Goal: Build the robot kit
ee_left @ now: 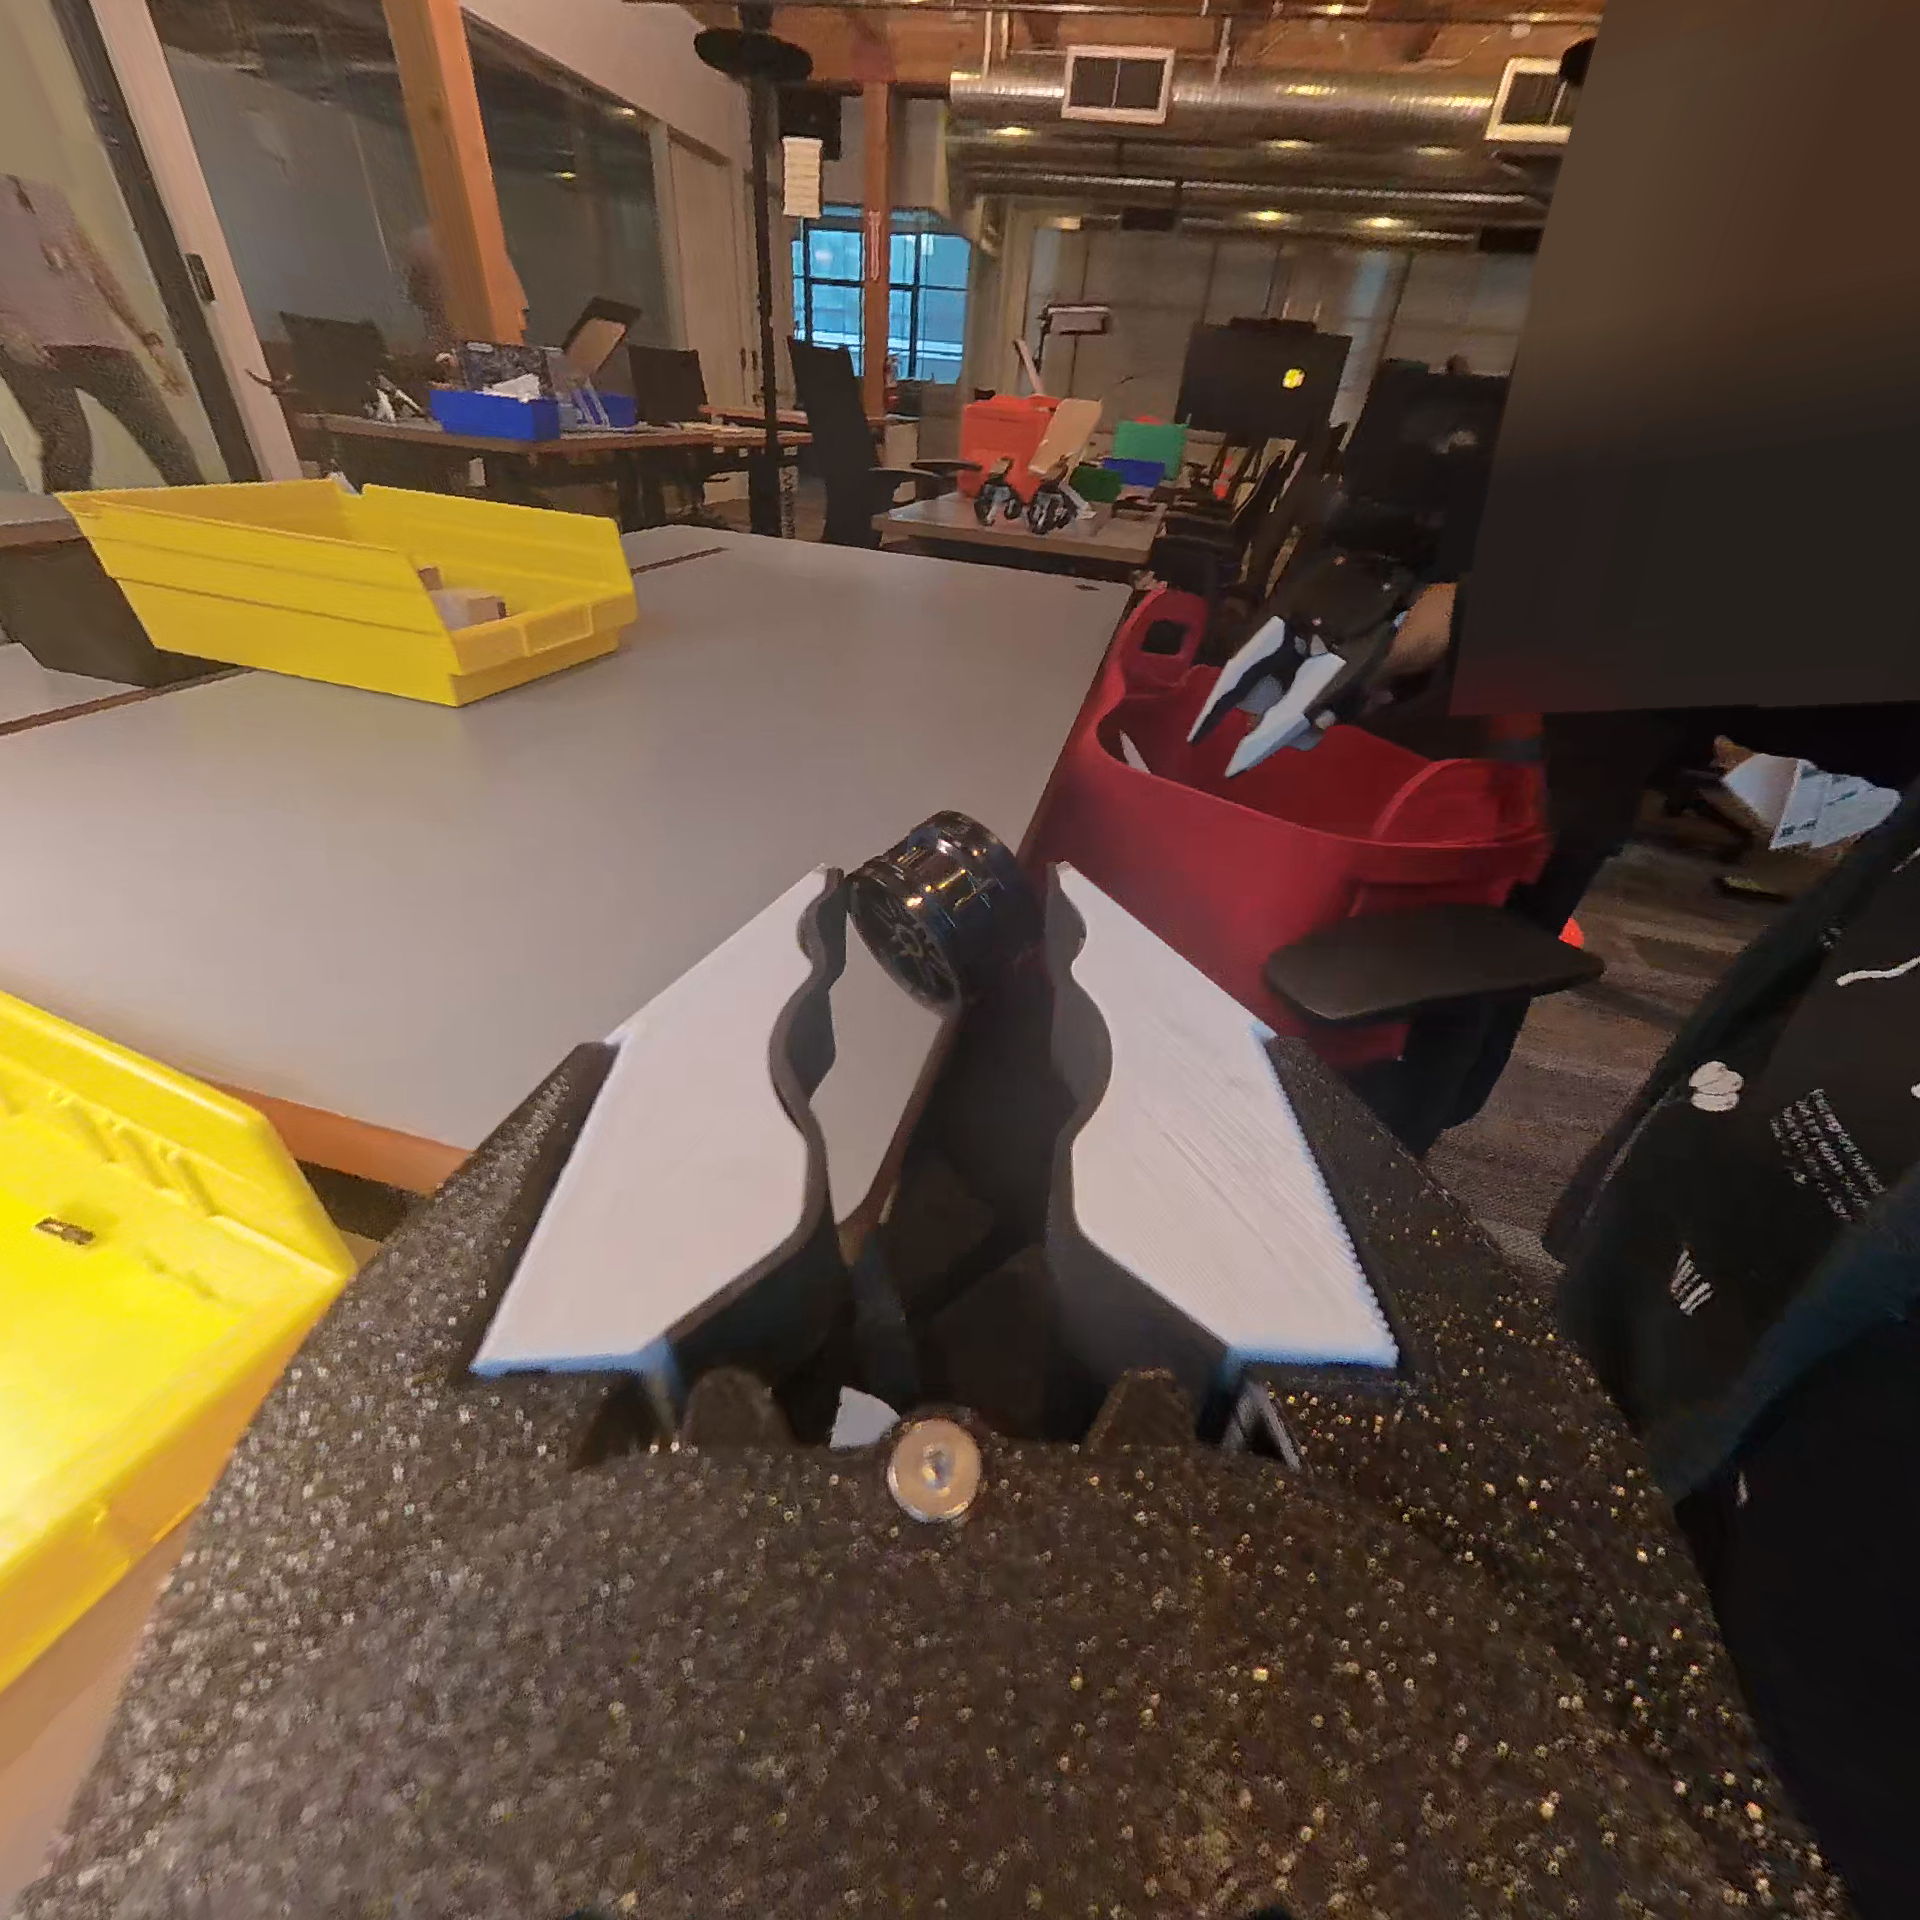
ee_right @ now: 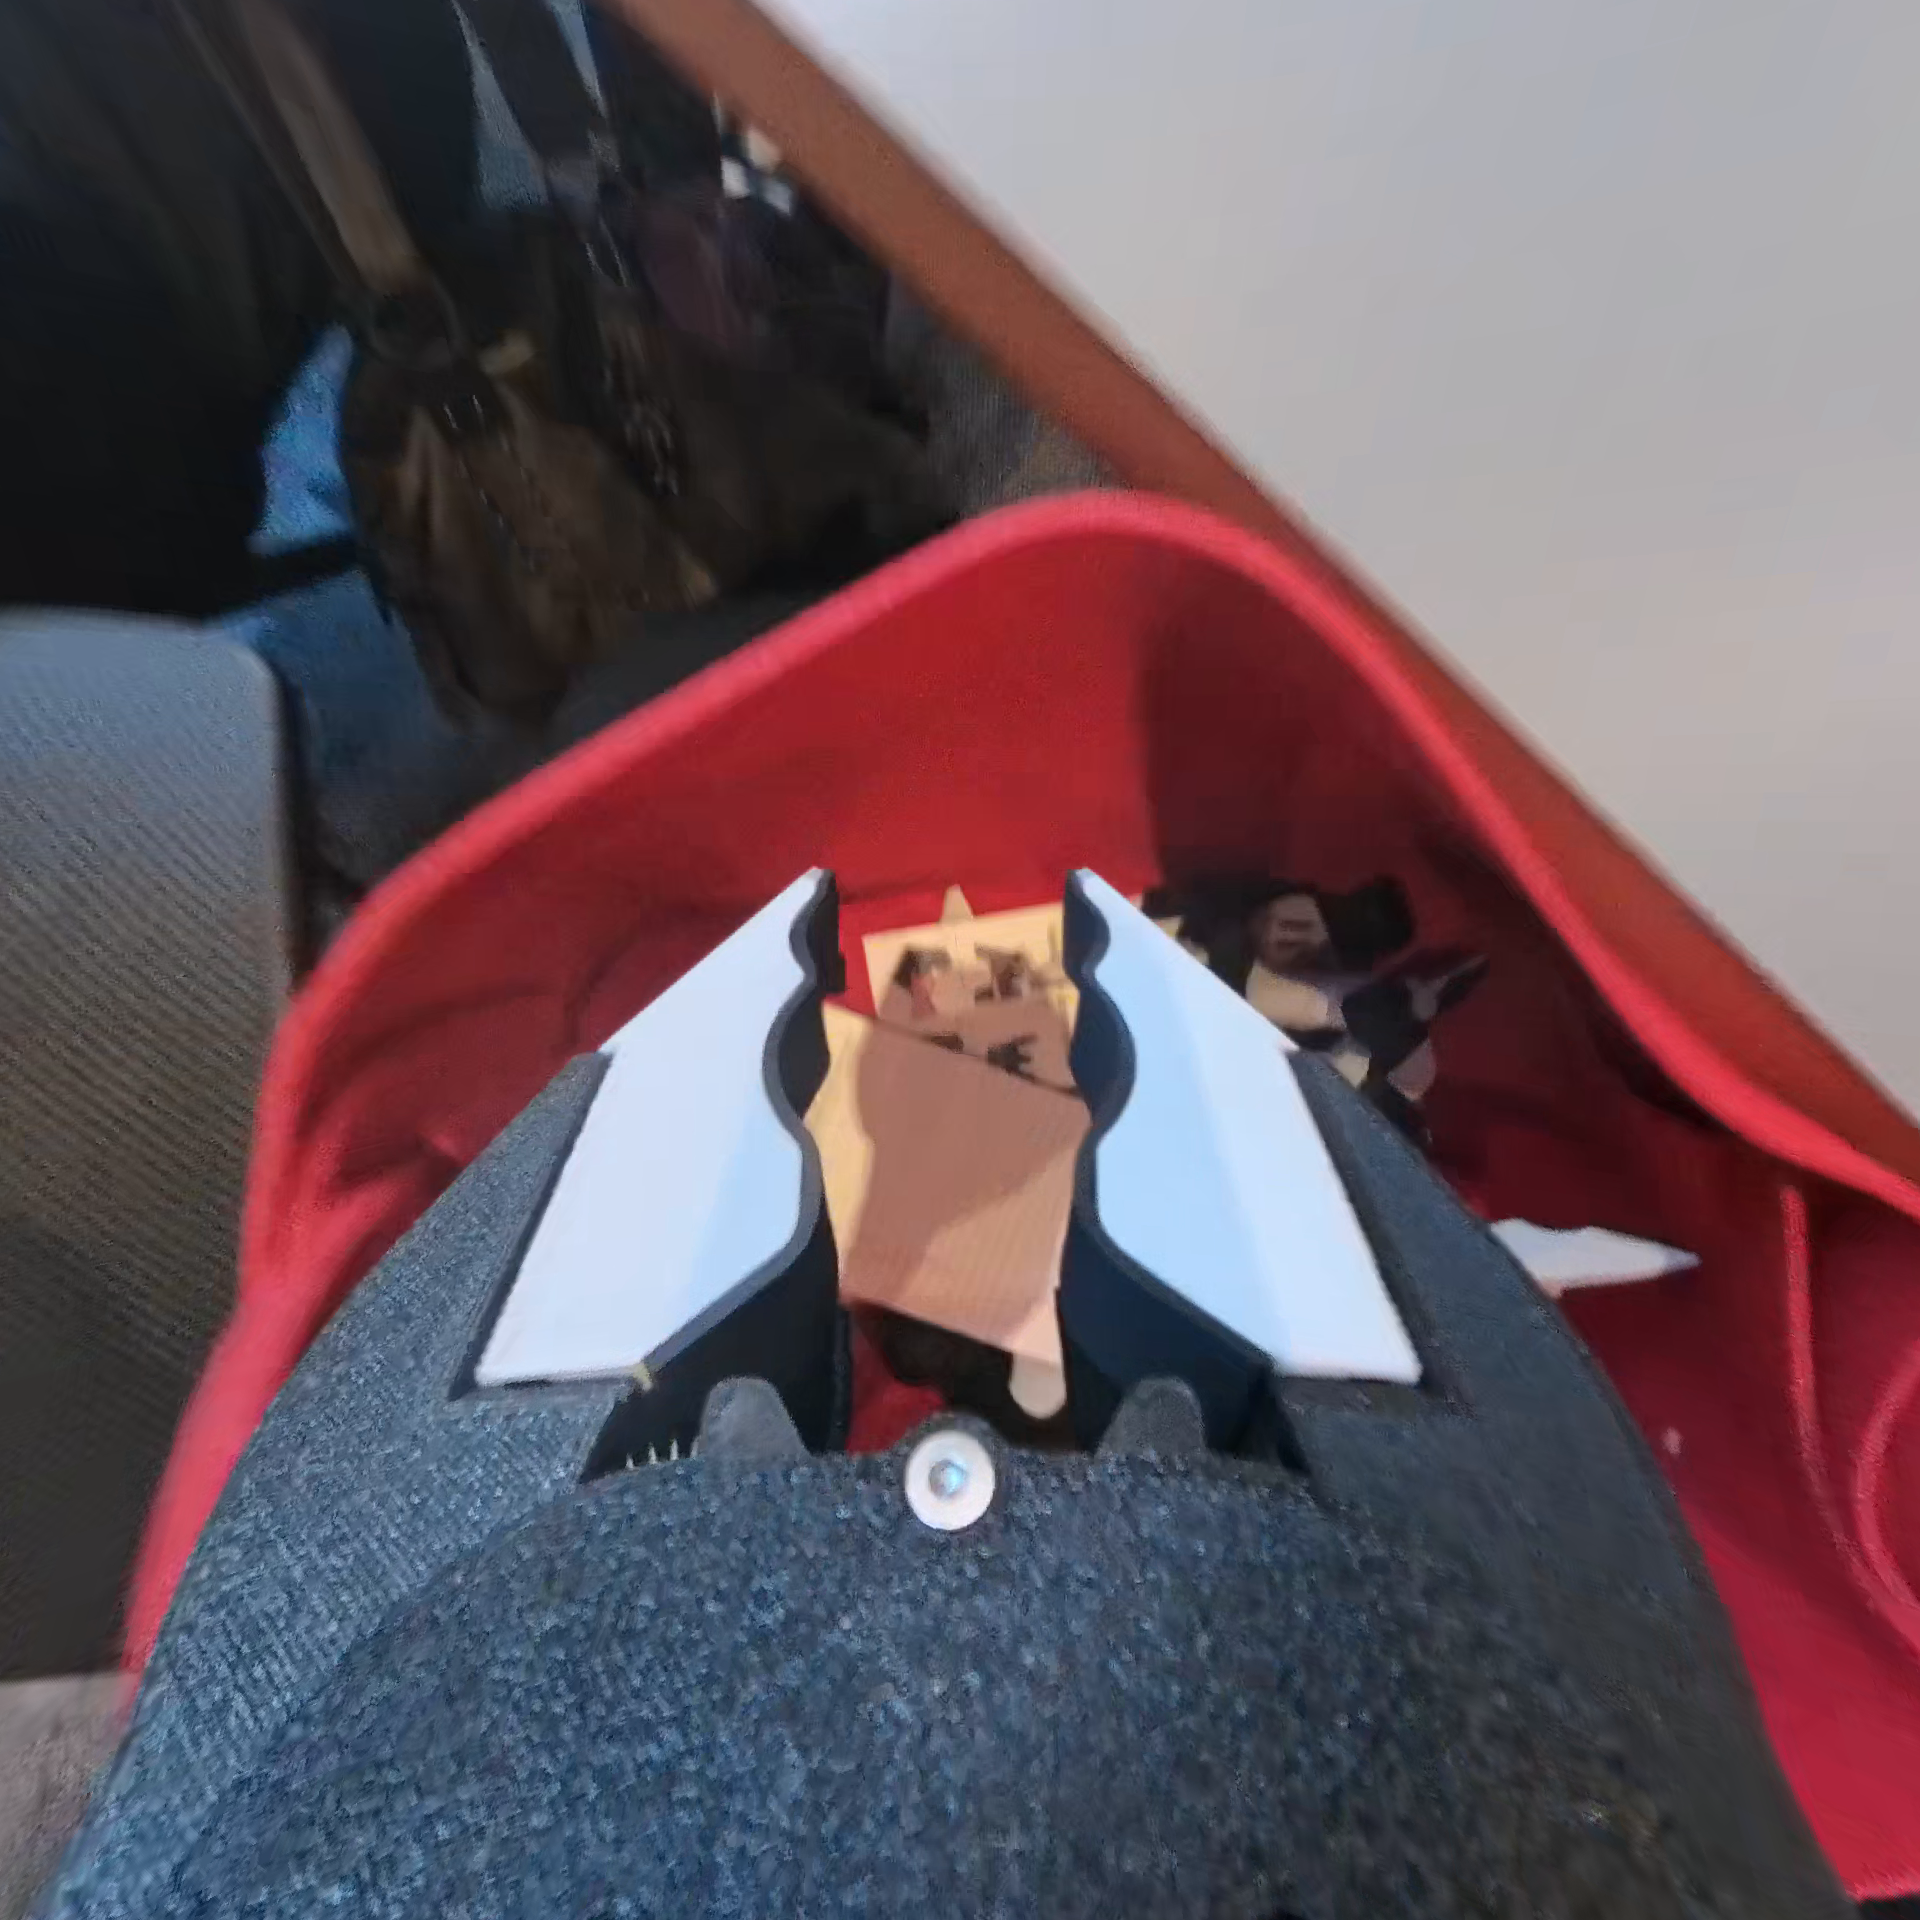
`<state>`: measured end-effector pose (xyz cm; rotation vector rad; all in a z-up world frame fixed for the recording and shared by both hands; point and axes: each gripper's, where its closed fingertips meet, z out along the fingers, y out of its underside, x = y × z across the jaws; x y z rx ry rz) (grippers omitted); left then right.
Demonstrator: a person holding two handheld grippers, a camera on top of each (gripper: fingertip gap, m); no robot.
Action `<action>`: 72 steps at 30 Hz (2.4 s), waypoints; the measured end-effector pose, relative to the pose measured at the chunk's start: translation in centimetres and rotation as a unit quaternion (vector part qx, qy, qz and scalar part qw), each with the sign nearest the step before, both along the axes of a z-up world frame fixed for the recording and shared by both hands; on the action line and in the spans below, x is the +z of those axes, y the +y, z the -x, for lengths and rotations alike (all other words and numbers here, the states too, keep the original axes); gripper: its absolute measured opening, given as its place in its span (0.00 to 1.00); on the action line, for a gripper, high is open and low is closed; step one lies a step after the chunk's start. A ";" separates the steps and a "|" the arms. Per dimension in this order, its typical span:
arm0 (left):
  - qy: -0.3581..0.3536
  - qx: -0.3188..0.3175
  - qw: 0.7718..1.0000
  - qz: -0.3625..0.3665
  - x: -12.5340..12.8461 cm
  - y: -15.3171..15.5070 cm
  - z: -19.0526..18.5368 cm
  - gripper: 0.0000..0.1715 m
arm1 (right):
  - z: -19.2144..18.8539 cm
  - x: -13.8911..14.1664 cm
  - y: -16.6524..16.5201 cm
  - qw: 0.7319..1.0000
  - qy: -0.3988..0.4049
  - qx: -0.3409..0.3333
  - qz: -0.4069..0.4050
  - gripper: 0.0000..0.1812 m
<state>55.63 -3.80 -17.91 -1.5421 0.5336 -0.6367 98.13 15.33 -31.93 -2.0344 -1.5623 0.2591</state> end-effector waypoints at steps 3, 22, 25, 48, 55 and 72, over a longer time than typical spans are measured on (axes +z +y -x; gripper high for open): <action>0.005 0.001 1.000 0.001 0.3 2.1 -1.4 0.22 | -3.2 -4.7 0.3 0.998 -0.043 0.019 0.041 0.29; 0.005 -0.024 1.000 0.006 -0.2 13.8 -8.7 0.22 | -4.5 -21.7 -7.5 0.938 -0.126 0.296 0.127 0.31; 0.003 -0.031 0.999 0.016 -0.7 14.3 -9.0 0.22 | -3.9 -21.6 -8.3 0.944 -0.096 0.276 0.155 0.29; 0.017 0.001 1.000 0.016 -1.7 12.2 -6.4 0.22 | -6.8 -23.5 -0.7 0.949 -0.270 0.130 -0.101 0.46; 0.019 0.004 1.000 0.012 -1.4 11.8 -5.8 0.22 | -16.2 -16.6 8.0 0.955 -0.257 -0.111 -0.095 0.00; 0.026 0.018 0.999 0.004 -1.4 10.8 -5.0 0.22 | -9.2 -22.9 2.5 0.967 -0.249 -0.057 -0.015 0.40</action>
